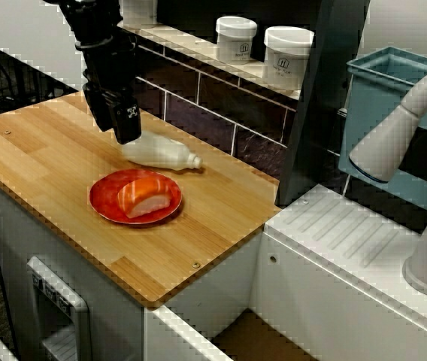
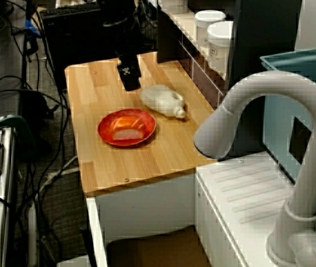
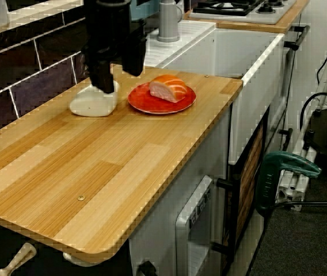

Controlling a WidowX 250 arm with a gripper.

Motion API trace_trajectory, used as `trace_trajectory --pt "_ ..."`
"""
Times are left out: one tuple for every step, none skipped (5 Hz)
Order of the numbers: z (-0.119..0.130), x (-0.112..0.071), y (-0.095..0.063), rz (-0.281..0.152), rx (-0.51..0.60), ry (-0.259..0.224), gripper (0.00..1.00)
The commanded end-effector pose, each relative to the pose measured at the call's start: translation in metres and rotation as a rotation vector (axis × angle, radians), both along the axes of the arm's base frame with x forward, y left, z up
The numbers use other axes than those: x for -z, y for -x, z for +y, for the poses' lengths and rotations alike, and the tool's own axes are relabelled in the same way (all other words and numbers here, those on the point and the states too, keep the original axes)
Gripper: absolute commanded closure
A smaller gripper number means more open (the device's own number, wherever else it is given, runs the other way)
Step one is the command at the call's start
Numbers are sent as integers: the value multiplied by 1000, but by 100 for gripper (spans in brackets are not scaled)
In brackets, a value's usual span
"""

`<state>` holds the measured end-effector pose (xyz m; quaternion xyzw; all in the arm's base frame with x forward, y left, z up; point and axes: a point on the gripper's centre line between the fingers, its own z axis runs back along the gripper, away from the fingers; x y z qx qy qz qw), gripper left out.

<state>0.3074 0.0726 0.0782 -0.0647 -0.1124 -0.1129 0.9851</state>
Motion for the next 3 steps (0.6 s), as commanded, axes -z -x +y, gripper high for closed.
trace_trajectory --pt "-31 -15 27 -39 130 -51 0" --pt "-46 -9 39 -38 168 -70 0" --pt "-57 -8 46 -25 173 -76 0"
